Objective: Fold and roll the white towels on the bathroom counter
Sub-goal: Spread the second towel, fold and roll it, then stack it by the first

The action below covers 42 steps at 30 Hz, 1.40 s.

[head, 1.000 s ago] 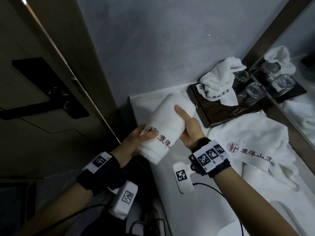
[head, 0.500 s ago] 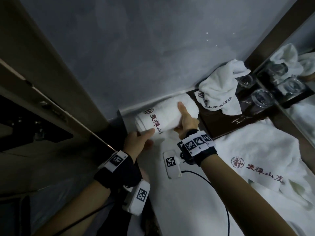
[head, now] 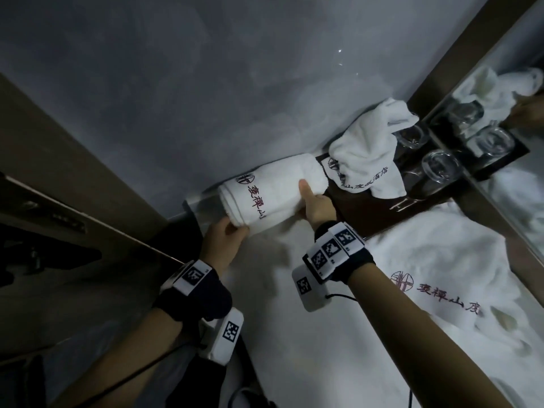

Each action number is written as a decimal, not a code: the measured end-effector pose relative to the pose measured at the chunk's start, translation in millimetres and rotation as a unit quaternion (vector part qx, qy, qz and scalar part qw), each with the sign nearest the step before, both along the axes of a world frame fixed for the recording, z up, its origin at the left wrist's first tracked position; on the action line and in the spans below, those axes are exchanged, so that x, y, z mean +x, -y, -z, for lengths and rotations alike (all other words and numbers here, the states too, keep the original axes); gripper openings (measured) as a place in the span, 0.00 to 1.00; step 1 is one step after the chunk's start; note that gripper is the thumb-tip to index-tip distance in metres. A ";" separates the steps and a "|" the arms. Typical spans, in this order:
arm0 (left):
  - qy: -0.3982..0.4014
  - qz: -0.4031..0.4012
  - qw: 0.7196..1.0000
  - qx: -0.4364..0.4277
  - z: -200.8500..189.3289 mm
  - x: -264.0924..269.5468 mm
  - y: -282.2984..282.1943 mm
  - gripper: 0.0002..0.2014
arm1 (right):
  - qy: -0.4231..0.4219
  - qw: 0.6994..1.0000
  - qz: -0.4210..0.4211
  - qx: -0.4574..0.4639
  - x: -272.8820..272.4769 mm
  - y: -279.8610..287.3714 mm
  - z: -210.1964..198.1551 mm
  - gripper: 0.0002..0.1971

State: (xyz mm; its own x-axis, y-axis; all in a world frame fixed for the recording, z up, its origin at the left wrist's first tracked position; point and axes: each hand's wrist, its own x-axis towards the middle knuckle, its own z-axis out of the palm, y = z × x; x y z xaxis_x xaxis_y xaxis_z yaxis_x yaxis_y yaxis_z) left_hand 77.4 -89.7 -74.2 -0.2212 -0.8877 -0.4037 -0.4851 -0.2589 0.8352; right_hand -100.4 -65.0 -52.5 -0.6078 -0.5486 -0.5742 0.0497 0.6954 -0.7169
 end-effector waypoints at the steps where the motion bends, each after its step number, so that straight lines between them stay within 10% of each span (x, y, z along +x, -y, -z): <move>1: 0.006 0.019 1.000 0.003 0.1 3.0 -1.1 0.06 | 0.016 1.000 0.002 -0.021 -0.6 -4.3 2.4 0.26; 6: 0.017 0.012 0.999 0.043 2.7 11.5 -20.3 0.14 | 0.053 0.991 -0.003 -0.121 0.7 -52.4 9.5 0.10; 15: 0.035 0.223 0.974 -0.022 -0.2 -50.9 -102.6 0.09 | -0.240 0.962 -0.068 -0.110 -39.8 -169.4 1.8 0.08; 20: 0.036 0.353 0.928 -0.112 -2.8 -106.5 -137.5 0.17 | -0.379 0.923 -0.017 -0.056 -73.8 -217.9 -5.1 0.27; 25: 0.098 0.528 0.820 -0.199 5.5 -145.0 -151.8 0.37 | -0.386 0.898 -0.091 0.191 -96.1 -240.1 -2.8 0.56; 33: 0.212 0.540 0.770 -0.265 4.9 -155.8 -169.9 0.37 | -0.423 0.891 -0.109 0.121 -99.5 -257.1 2.4 0.34; 38: 0.217 0.540 0.784 -0.216 3.3 -138.4 -179.1 0.51 | -0.421 0.896 -0.106 0.100 -90.1 -257.1 -9.8 0.22; 42: 0.145 0.468 0.862 -0.131 -9.0 -129.8 -178.2 0.53 | -0.353 0.913 -0.193 0.072 -71.9 -251.0 -24.4 0.17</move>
